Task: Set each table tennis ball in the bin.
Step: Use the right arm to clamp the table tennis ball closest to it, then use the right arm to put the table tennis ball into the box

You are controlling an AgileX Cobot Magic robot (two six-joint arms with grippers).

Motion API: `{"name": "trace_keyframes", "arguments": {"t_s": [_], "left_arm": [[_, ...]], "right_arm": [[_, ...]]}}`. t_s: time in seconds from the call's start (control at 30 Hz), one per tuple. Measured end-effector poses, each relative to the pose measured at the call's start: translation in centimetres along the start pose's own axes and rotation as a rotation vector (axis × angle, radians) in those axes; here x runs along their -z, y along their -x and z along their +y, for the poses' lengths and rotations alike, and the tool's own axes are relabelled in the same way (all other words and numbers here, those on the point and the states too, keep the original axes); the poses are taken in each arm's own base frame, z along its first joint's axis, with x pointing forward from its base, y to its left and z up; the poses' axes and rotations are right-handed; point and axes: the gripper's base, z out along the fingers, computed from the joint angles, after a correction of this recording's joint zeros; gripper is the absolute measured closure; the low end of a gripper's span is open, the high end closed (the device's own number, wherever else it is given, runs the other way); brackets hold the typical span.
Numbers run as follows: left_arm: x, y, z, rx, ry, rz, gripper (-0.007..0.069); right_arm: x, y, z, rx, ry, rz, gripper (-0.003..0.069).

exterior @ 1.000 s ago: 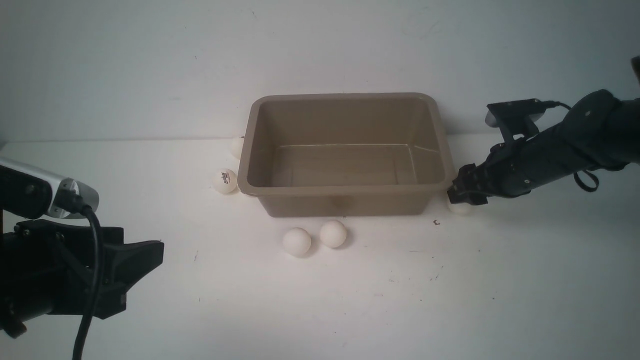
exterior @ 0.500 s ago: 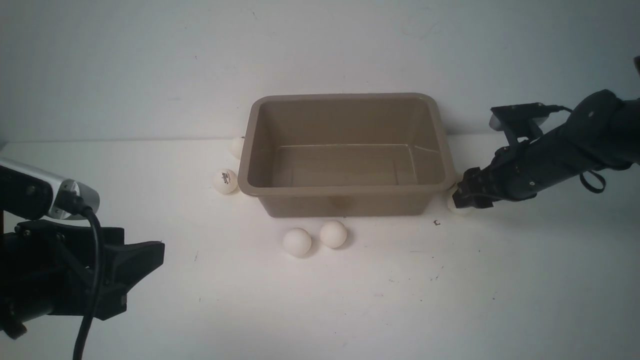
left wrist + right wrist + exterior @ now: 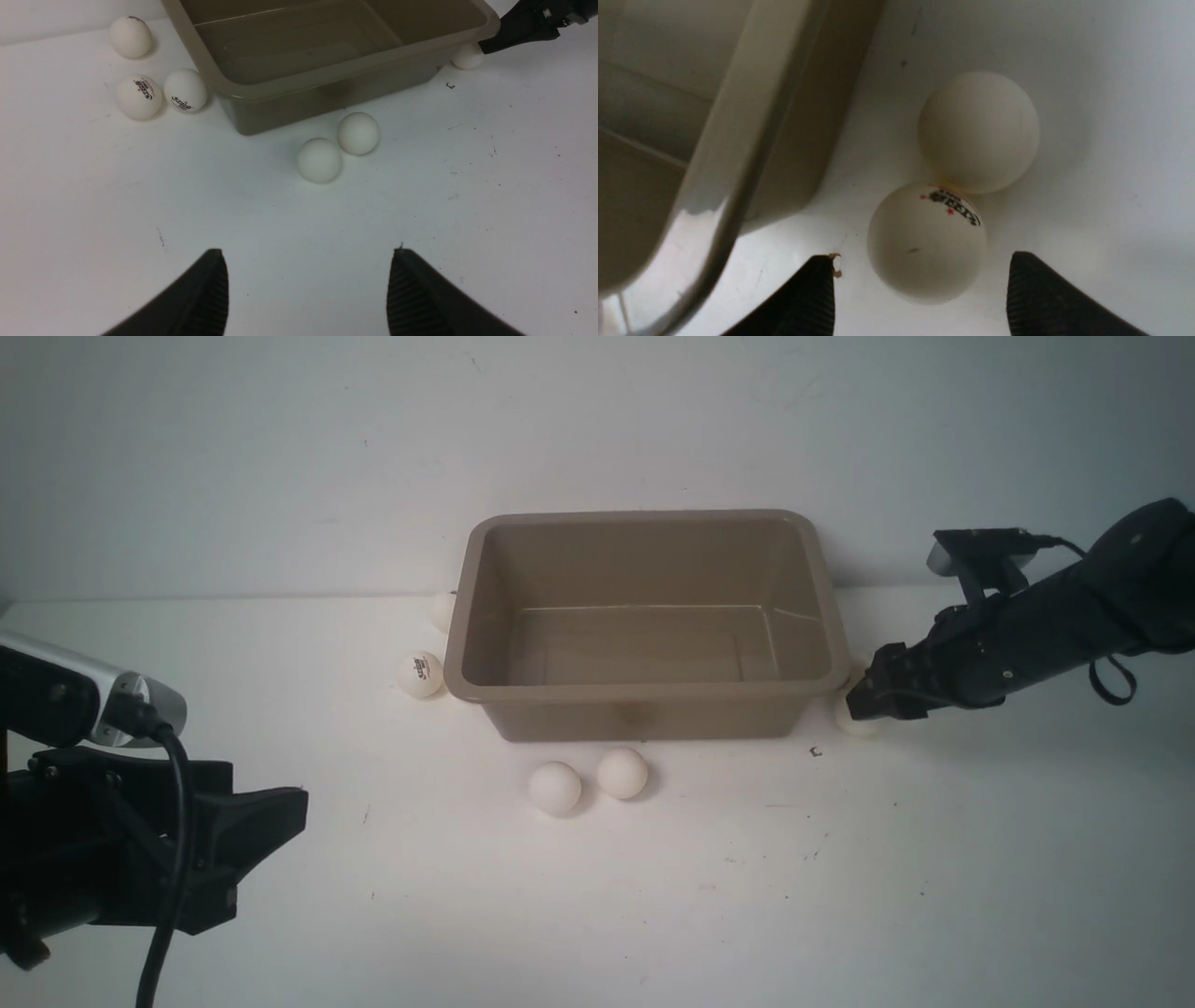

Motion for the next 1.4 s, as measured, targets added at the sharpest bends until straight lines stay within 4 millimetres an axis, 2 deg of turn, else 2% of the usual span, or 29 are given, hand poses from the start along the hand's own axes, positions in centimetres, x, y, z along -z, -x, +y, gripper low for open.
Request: {"name": "trace_keyframes", "arguments": {"t_s": [0.1,0.37,0.53,0.6,0.73,0.9,1.03,1.07,1.1,1.13,1.23,1.27,1.33,1.4], "left_arm": [[0.0,0.0,0.0,0.0,-0.001,0.0,0.0206],[0.0,-0.1,-0.1,-0.001,-0.015,0.007,0.0206],[0.0,-0.1,-0.2,-0.001,-0.021,0.009,0.0206],[0.0,-0.1,-0.2,-0.001,-0.021,0.009,0.0206],[0.0,-0.1,-0.2,-0.001,-0.021,0.009,0.0206],[0.0,-0.1,-0.2,-0.001,-0.021,0.009,0.0206],[0.0,-0.1,-0.2,-0.002,-0.021,0.009,0.0206],[0.0,-0.1,-0.2,-0.003,-0.022,0.01,0.0206],[0.0,-0.1,-0.2,-0.003,-0.023,0.01,0.0206],[0.0,-0.1,-0.2,-0.004,-0.023,0.01,0.0206],[0.0,-0.1,-0.2,-0.004,-0.023,0.01,0.0206],[0.0,-0.1,-0.2,-0.004,-0.023,0.01,0.0206],[0.0,-0.1,-0.2,-0.004,-0.023,0.01,0.0206],[0.0,-0.1,-0.2,-0.004,-0.023,0.01,0.0206]], "right_arm": [[0.0,0.1,0.1,-0.02,0.009,-0.008,0.0209],[-2.5,-1.0,-0.5,-0.108,0.041,0.019,0.0209],[-3.1,-0.9,-0.6,-0.128,0.054,0.001,0.0209],[-3.1,-0.9,-0.6,-0.136,0.056,-0.006,0.0216],[-3.3,-0.8,-0.7,-0.151,0.056,-0.015,0.0299],[-3.0,-0.8,-0.9,-0.162,0.047,-0.014,0.0299],[-1.1,-0.3,-1.2,-0.147,0.028,-0.025,0.0299],[0.3,0.2,-1.2,-0.142,0.02,-0.044,0.0299],[0.8,0.4,-1.2,-0.139,0.016,-0.051,0.0299],[2.7,1.0,-1.1,-0.129,0.003,-0.073,0.0299],[6.4,2.2,-0.3,-0.1,-0.023,-0.141,0.0299],[6.7,2.2,-0.3,-0.099,-0.024,-0.146,0.0299],[8.5,2.9,0.6,-0.073,-0.022,-0.2,0.0299],[8.8,3.3,1.3,-0.048,0.018,-0.23,0.0299]]}}
